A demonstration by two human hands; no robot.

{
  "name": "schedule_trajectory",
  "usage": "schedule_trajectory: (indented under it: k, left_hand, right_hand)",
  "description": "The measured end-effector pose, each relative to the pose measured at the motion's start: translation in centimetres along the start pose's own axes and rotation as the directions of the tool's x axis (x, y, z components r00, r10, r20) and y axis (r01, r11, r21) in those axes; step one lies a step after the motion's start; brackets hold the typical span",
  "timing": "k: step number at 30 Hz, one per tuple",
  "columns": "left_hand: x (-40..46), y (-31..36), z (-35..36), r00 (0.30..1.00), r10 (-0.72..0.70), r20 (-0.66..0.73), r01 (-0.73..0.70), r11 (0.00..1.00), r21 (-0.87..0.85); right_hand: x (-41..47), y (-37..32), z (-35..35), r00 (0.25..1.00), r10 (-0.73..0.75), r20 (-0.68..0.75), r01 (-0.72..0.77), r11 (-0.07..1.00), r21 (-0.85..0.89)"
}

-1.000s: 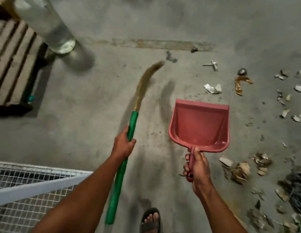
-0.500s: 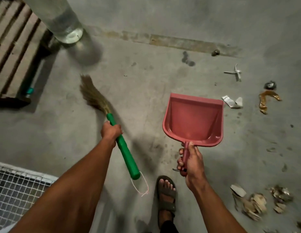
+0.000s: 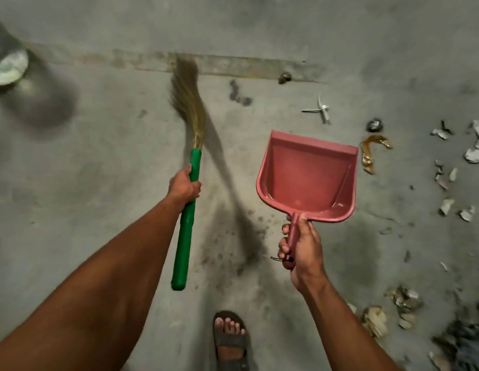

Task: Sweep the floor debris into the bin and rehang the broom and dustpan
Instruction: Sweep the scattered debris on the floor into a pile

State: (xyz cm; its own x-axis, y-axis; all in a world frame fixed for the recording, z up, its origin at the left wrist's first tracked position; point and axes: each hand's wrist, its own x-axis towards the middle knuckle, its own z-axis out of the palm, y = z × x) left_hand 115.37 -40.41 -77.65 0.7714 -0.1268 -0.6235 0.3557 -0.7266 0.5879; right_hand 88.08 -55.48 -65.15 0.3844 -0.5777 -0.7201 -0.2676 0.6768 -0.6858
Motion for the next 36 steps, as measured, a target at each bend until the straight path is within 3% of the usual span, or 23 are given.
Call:
schedule_trajectory:
  k: [8,11,15,19,24,31,36]
  left_hand:
    - [4.6,8.2,5.7,0.982,0.126,0.140,-0.155,0.963,0.219]
    - [4.3,10.6,6.4,0.951,0.182,0.250,-0.270,0.883,0.384]
    - [1.0,11.2,7.0,0.876,0.281,0.392,-0.470,0.679,0.565]
    - [-3.1,8.3,6.4,0.801,0.272,0.534,-0.585,0.549,0.597]
    - [-7.5,4.3,3.3,0.698,0.240,0.675,-0.685,0.501,0.529]
    - [-11.8,2.5,-2.5,0.641,0.412,0.648,-0.754,0.496,0.430]
    - [-13.0,2.5,-3.4,0.740,0.477,0.474,-0.671,0.565,0.481]
  right_hand:
    - [0.1,0.0,-6.1,0.991,0.021,-0.135,-0.014,0.999,0.053]
    - [-0.6,0.2,-7.7,0.987,0.019,-0.162,-0.007,0.998,0.070]
    - [-2.3,1.0,-8.9,0.979,0.023,-0.202,0.000,0.994,0.112]
    - [-5.2,2.3,-8.9,0.970,0.035,-0.239,-0.001,0.990,0.140]
    - [-9.2,4.0,-8.2,0.952,0.073,-0.296,-0.023,0.986,0.168]
    - [-13.5,6.0,-8.0,0.935,0.123,-0.334,-0.041,0.969,0.243]
    - [-15.5,7.0,-9.1,0.924,0.135,-0.359,-0.035,0.961,0.274]
